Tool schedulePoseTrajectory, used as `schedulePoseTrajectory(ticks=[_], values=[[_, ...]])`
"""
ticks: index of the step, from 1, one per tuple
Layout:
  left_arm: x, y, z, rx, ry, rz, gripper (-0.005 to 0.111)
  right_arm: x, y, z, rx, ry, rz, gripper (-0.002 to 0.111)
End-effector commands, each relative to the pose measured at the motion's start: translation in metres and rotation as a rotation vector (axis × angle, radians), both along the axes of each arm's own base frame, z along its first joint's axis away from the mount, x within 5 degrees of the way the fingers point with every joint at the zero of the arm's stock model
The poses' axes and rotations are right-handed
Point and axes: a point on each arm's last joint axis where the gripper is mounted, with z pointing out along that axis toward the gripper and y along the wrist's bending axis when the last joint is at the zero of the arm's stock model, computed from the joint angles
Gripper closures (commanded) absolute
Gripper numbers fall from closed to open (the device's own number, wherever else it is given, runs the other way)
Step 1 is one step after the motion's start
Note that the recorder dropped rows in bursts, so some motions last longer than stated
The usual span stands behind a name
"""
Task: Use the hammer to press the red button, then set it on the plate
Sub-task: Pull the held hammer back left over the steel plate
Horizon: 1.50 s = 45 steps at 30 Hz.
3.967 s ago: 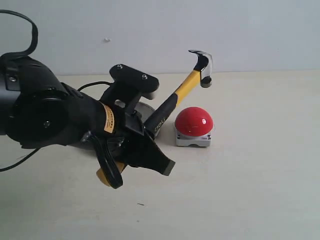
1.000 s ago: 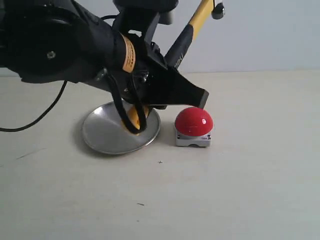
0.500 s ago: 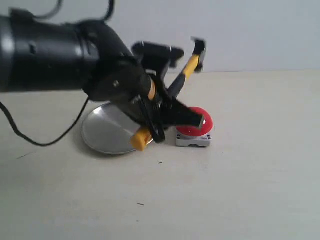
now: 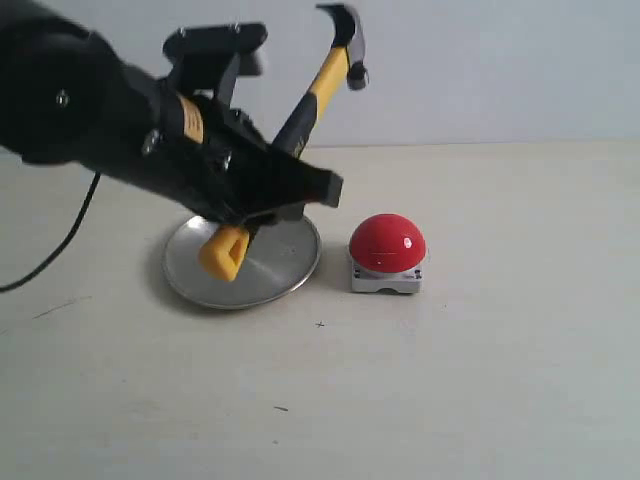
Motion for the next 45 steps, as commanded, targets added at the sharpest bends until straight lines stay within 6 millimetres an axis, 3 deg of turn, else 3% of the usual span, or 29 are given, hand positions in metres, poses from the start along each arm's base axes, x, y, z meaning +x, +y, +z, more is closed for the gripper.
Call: schedulePoseTrajectory(ticks=[1,7,16,25,30,36,39,45], values=[[0.005,0.017,-0.018,-0.162,-0.070,0.083,0.107,0.000,0.000,-0.001,-0.008,-0.002,-0.007,0.108],[0.005,0.037,-0.043,-0.192,-0.064,0.181,0.107,0.000,0.000,-0.001,-0.008,-0.002,-0.007,0.108],[-0.001,0.043,-0.027,-0.305,-0.216,0.201,0.107,0.000,0.000,-0.001,-0.008,-0.002,-0.007,0.108],[-0.016,0.054,-0.051,-0.282,-0.151,0.215,0.107,0.000,0.000,-0.001,-0.008,-0.002,-0.007,0.108],[-0.032,0.049,-0.055,-0.474,-0.203,0.051,0.107,0.000,0.000,-0.001,-0.008,-0.002,-0.007,0.108],[-0.021,0.057,-0.055,-0.606,-0.172,0.034,0.107,0.000,0.000,-0.001,-0.008,-0.002,-0.007,0.108],[-0.006,0.068,-0.073,-0.690,-0.075,0.068,0.107,0.000,0.000,-0.001,-0.008,-0.002,-0.007,0.108],[0.006,0.069,-0.084,-0.860,-0.007,0.051,0.107,0.000,0.000,-0.001,-0.008,-0.002,-0.007,0.108]])
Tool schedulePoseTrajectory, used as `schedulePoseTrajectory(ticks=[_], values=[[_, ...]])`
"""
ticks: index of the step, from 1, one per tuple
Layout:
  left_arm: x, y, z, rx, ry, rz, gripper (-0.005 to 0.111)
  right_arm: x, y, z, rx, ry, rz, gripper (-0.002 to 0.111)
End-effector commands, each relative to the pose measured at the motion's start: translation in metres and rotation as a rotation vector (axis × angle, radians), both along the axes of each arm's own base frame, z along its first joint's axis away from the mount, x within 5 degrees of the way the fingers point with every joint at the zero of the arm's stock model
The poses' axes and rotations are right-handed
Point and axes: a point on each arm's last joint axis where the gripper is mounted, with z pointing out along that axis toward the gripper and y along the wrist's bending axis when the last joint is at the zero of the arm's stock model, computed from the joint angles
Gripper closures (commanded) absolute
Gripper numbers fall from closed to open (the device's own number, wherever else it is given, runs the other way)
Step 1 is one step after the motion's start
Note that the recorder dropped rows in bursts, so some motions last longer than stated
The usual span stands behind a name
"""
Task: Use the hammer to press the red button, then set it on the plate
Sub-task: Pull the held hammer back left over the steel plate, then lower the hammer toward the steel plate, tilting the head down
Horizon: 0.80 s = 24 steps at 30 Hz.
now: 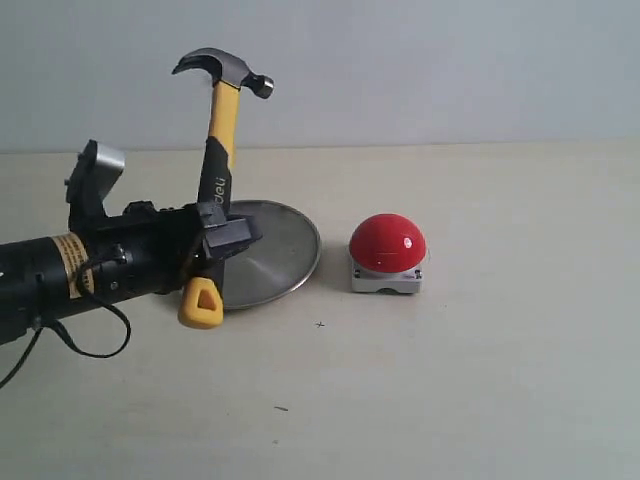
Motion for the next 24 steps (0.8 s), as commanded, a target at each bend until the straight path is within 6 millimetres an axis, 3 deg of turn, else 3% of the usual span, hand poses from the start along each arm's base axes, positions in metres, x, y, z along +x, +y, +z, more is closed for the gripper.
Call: schedulePoseTrajectory(ticks=[1,8,11,19,24], values=[[0.004,-0.006,0.012,-0.154,-0.078,-0.076,0.107,0.000,0.000,-0.001,-0.008,-0.002,-0.007,0.108],[-0.005,-0.014,0.007,-0.133,-0.040,-0.168,0.107,0.000,0.000,-0.001,-0.008,-0.002,-0.007,0.108],[0.010,-0.016,0.007,-0.199,0.015,-0.095,0.107,0.000,0.000,-0.001,-0.008,-0.002,-0.007,0.108],[0.043,-0.039,-0.006,-0.253,0.106,-0.144,0.107,0.000,-0.002,-0.001,-0.005,-0.005,-0.021,0.108],[0.047,-0.042,-0.006,-0.220,0.047,-0.173,0.107,0.000,-0.002,-0.001,-0.003,-0.005,-0.021,0.108]])
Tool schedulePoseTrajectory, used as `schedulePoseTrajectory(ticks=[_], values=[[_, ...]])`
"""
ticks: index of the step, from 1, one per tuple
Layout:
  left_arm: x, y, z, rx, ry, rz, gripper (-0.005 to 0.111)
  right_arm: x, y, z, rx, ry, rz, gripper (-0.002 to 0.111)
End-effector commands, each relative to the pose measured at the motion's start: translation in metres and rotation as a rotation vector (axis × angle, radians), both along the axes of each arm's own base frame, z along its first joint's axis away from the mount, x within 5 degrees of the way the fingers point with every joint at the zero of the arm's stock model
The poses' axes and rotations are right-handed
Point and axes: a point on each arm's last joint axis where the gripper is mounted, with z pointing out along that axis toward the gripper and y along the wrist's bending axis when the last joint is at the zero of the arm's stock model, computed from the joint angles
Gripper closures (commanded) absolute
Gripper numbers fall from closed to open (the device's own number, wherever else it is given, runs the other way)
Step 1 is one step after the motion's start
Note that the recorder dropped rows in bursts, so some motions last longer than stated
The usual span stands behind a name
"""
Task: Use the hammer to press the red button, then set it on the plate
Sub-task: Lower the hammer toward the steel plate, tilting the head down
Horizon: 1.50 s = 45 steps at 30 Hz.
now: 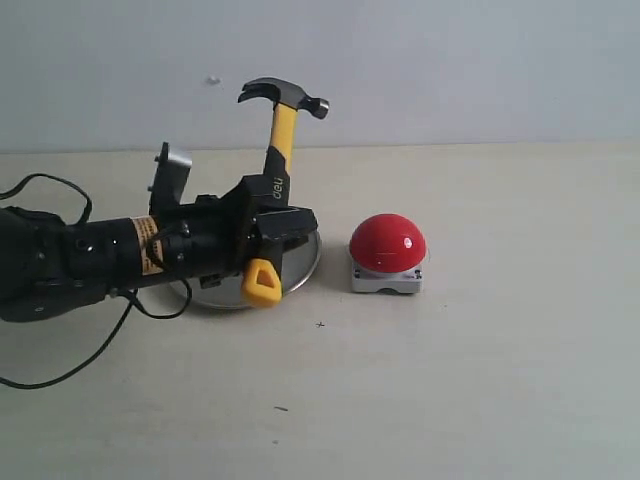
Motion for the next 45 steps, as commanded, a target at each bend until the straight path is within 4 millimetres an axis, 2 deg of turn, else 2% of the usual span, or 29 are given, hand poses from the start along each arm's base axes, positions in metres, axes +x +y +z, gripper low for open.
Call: schedulePoseTrajectory(ticks=[1,6,9,21,28,45], values=[[0.002,-0.006,0.016,-0.042,-0.143,-0.060,0.107,0.000,-0.001,-0.001,-0.005,-0.003,-0.010,0.108],[0.003,-0.001,0.005,0.033,-0.032,-0.009,0.107,0.000,-0.001,-0.001,0.000,-0.002,-0.009,0.108],[0.003,0.002,0.001,0.020,0.011,0.029,0.107,0.000,-0.001,-0.001,0.000,-0.002,-0.009,0.108],[0.001,0.037,-0.020,0.071,0.106,0.167,0.107,0.000,-0.001,-0.001,-0.001,-0.004,-0.017,0.108],[0.005,0.042,-0.025,0.120,0.140,0.234,0.107,0.000,-0.001,-0.001,0.001,-0.004,-0.017,0.108],[0.032,0.028,-0.046,0.135,0.163,0.188,0.107,0.000,-0.001,-0.001,-0.001,-0.005,-0.019,0.108]])
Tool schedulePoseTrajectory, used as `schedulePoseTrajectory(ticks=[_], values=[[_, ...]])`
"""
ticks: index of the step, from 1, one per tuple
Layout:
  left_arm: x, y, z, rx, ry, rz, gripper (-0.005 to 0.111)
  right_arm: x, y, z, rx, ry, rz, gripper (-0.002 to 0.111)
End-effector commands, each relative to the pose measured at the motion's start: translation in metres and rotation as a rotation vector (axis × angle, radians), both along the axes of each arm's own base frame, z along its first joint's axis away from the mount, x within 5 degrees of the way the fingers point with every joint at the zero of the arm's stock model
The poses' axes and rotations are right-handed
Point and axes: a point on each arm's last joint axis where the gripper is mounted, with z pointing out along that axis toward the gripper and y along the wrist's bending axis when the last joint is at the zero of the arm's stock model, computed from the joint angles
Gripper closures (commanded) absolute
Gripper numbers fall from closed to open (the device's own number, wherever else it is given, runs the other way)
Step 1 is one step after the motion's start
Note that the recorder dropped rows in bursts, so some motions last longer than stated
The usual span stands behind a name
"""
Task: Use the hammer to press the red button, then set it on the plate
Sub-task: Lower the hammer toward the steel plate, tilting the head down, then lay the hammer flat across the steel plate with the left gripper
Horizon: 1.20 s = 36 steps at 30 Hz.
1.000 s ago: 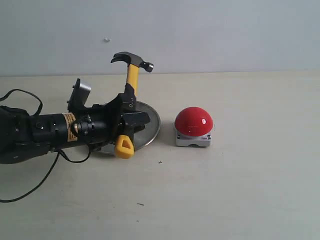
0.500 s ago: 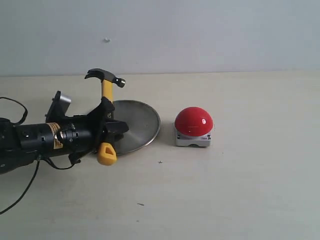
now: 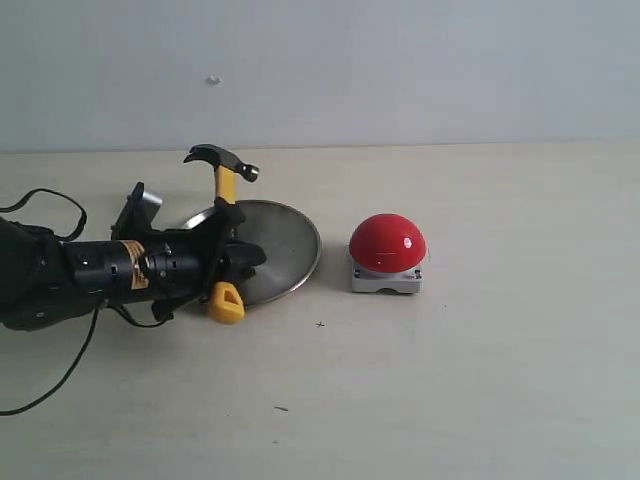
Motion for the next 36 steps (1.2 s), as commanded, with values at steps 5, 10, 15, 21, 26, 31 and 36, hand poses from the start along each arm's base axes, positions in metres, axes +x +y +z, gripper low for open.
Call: schedulePoseTrajectory(ticks=[5,10,15,21,26,31,36], values=[[0.006,-0.006,0.001,-0.039,-0.036,-0.029,0.107,0.000,0.000,-0.001,-0.010,-0.003,-0.009,0.108],[0.006,-0.005,-0.002,-0.023,-0.016,-0.018,0.107,0.000,0.000,-0.001,-0.010,-0.003,-0.009,0.108],[0.006,-0.003,-0.004,-0.002,-0.004,-0.010,0.107,0.000,0.000,-0.001,-0.010,-0.003,-0.009,0.108],[0.005,-0.001,-0.008,0.047,0.017,-0.002,0.107,0.000,0.000,-0.001,-0.010,-0.003,-0.009,0.108],[0.005,-0.001,-0.008,0.051,0.016,-0.010,0.107,0.000,0.000,-0.001,-0.010,-0.003,-0.009,0.108],[0.004,-0.002,-0.007,0.040,0.006,-0.033,0.107,0.000,0.000,-0.001,-0.010,-0.003,-0.009,0.108],[0.004,-0.003,-0.006,0.020,0.018,-0.032,0.101,0.000,0.000,-0.001,-0.010,-0.003,-0.009,0.108]])
